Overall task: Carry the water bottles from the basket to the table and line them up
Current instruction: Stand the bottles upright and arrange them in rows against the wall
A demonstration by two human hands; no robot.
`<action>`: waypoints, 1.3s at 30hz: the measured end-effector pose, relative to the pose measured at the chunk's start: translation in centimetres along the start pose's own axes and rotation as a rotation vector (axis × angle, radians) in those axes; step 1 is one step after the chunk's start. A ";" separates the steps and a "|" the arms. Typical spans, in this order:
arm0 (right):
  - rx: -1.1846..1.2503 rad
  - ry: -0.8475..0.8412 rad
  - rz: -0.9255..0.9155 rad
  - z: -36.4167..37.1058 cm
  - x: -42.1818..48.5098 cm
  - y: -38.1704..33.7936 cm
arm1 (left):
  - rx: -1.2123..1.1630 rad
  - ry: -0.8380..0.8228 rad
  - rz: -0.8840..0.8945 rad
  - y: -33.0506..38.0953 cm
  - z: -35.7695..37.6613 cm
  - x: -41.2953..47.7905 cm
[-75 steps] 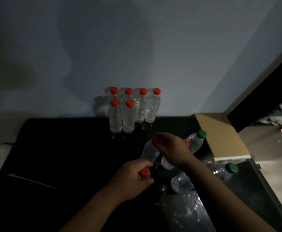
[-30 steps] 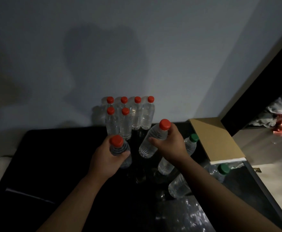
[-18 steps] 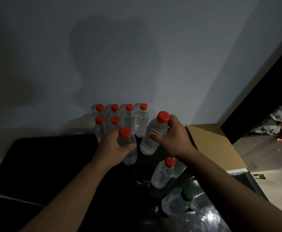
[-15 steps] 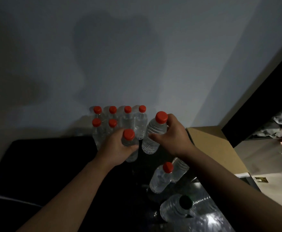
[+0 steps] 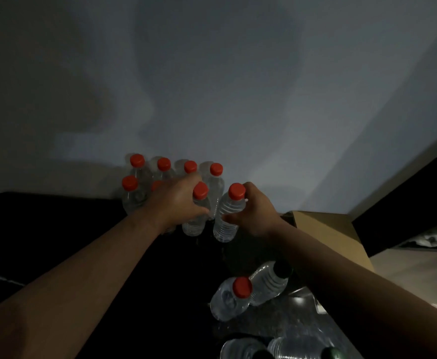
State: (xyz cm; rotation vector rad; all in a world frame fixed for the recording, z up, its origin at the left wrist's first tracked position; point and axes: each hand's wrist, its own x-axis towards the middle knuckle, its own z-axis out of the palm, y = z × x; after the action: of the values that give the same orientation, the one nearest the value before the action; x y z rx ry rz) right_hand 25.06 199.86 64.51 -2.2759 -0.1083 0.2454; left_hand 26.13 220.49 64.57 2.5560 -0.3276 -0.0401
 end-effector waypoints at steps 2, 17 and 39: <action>0.015 -0.002 0.019 0.7 0.8 0.7 | 0.089 0.003 0.008 -0.1 0.1 0.5; 0.014 -0.095 0.095 3.8 5.3 1.6 | 0.330 0.056 0.008 -2.8 1.7 2.8; -0.083 -0.147 0.163 5.6 6.4 1.9 | -0.836 0.523 -0.462 -14.8 8.3 -2.1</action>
State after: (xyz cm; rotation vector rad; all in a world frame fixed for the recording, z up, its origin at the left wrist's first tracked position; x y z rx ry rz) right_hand 30.08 203.80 58.59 -2.3499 -0.0084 0.5024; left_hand 26.60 228.70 49.52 1.6731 0.4097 0.2607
